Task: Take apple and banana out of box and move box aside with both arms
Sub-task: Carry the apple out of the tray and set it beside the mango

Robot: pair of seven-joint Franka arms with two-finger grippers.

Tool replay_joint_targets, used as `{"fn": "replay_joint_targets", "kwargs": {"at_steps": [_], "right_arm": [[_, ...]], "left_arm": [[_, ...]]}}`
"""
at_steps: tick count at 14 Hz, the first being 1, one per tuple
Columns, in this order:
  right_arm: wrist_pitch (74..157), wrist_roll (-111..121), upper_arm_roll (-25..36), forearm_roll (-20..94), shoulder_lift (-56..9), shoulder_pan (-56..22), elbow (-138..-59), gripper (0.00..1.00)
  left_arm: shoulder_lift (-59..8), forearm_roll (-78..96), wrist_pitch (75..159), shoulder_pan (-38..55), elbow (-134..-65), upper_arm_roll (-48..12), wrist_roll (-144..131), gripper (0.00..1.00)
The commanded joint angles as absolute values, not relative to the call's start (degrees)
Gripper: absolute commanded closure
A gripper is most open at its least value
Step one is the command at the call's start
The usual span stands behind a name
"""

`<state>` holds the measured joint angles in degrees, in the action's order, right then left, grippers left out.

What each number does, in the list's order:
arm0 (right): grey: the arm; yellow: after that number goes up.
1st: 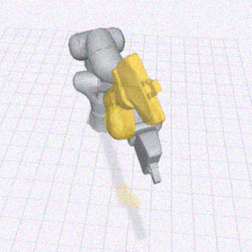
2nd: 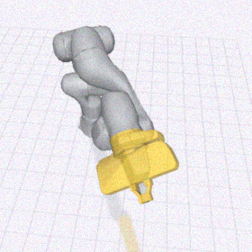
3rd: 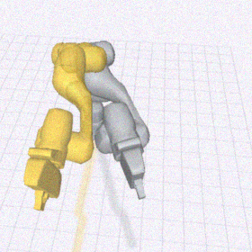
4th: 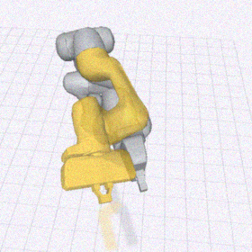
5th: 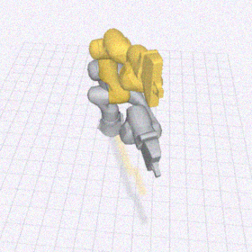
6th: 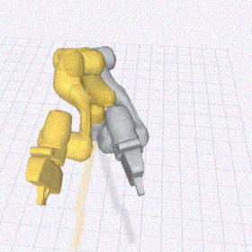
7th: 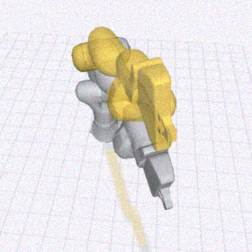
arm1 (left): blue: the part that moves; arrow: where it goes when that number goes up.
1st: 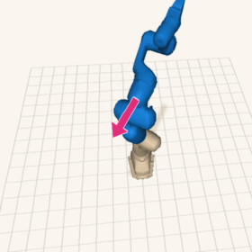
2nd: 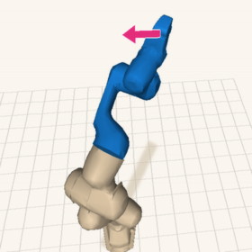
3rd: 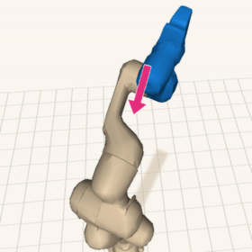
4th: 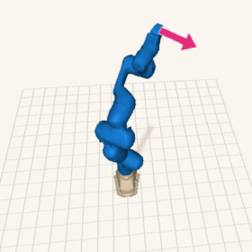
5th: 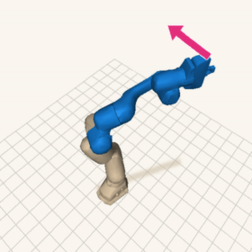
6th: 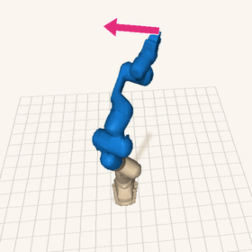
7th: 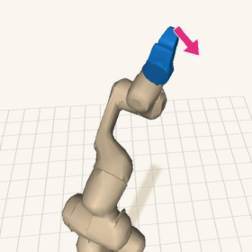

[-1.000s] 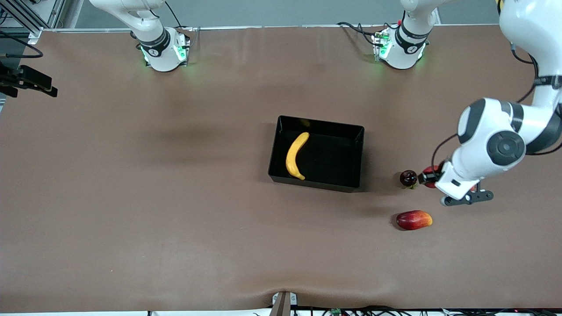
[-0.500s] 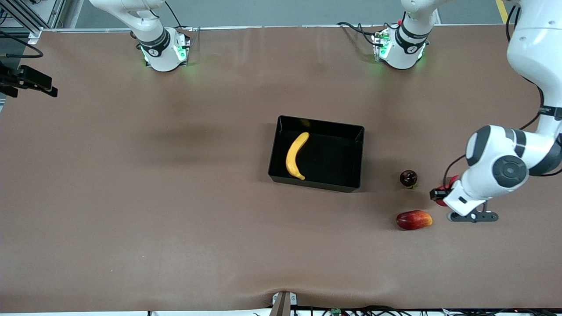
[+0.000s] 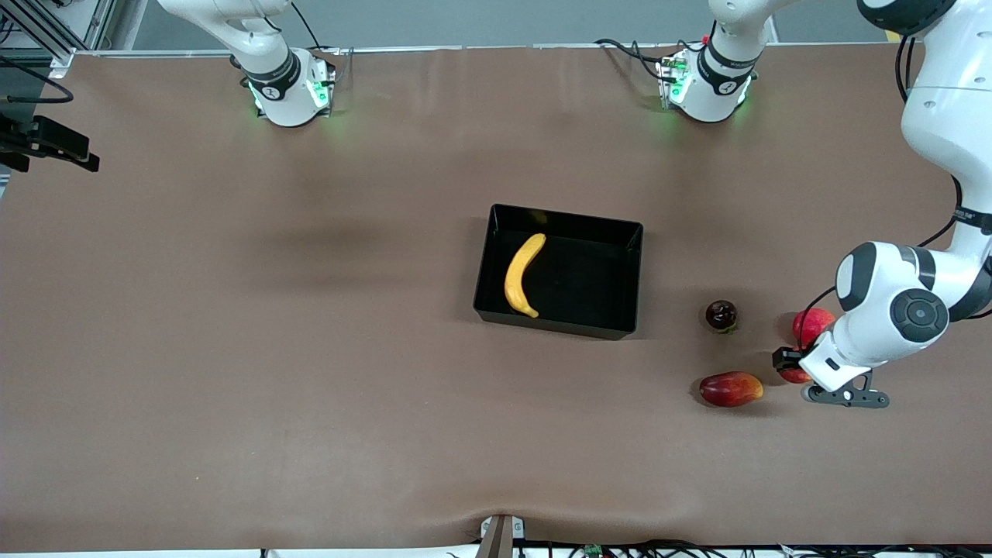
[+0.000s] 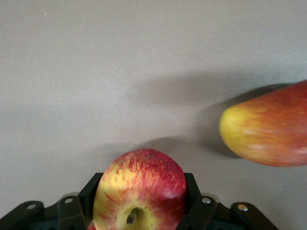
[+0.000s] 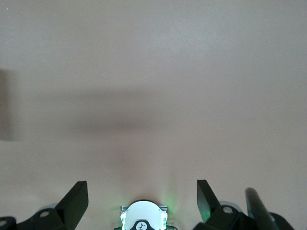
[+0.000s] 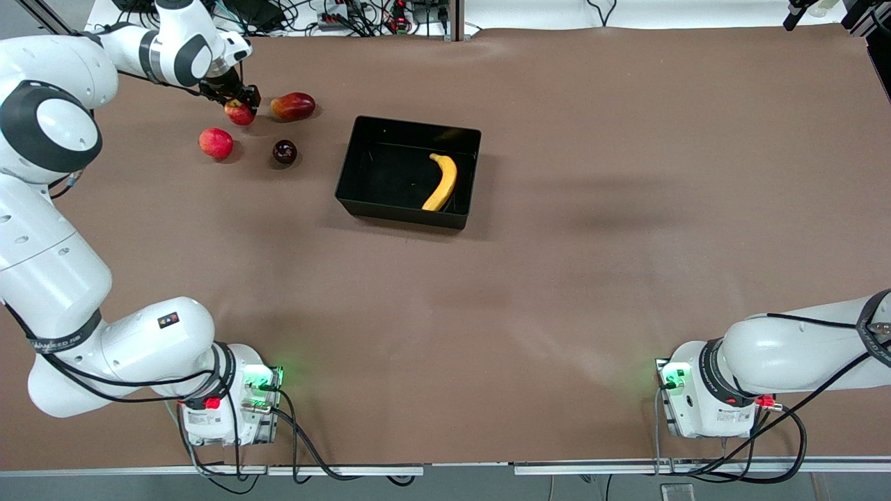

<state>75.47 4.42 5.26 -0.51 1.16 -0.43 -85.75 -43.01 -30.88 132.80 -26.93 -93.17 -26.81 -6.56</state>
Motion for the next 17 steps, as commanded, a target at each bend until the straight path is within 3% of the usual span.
{"fn": "replay_joint_targets", "kwargs": {"at_steps": [1, 5, 6, 7, 11, 17], "right_arm": [[74.88, 4.4, 5.18, -0.62, 0.7, -0.35, -84.73, 0.0], [74.88, 4.39, 5.19, -0.7, 0.7, -0.53, -84.73, 0.0], [74.88, 4.39, 5.27, -0.7, 0.62, -0.7, -84.81, 0.0], [74.88, 4.39, 5.27, -0.79, 0.62, -0.62, -84.73, 0.0], [74.97, 4.48, 5.19, -0.79, 0.35, -0.62, -84.73, 0.0], [75.23, 4.57, 5.19, -1.14, -0.18, -0.53, -84.73, 0.0]], "left_arm": [[-45.17, -32.34, 133.5, -26.54, -90.53, -26.1, -5.1, 1.0], [-47.63, -32.52, 134.12, -26.28, -87.55, -26.1, -4.75, 0.99], [-47.9, -32.26, 134.12, -26.45, -87.37, -26.1, -4.66, 0.29], [-47.73, -32.17, 134.21, -26.72, -87.36, -26.1, -4.48, 0.0], [-43.96, -31.55, 133.16, -26.54, -87.62, -26.98, -5.62, 0.0], [-33.68, -29.89, 116.39, -26.89, -89.81, -37.77, -14.39, 0.0]]}}
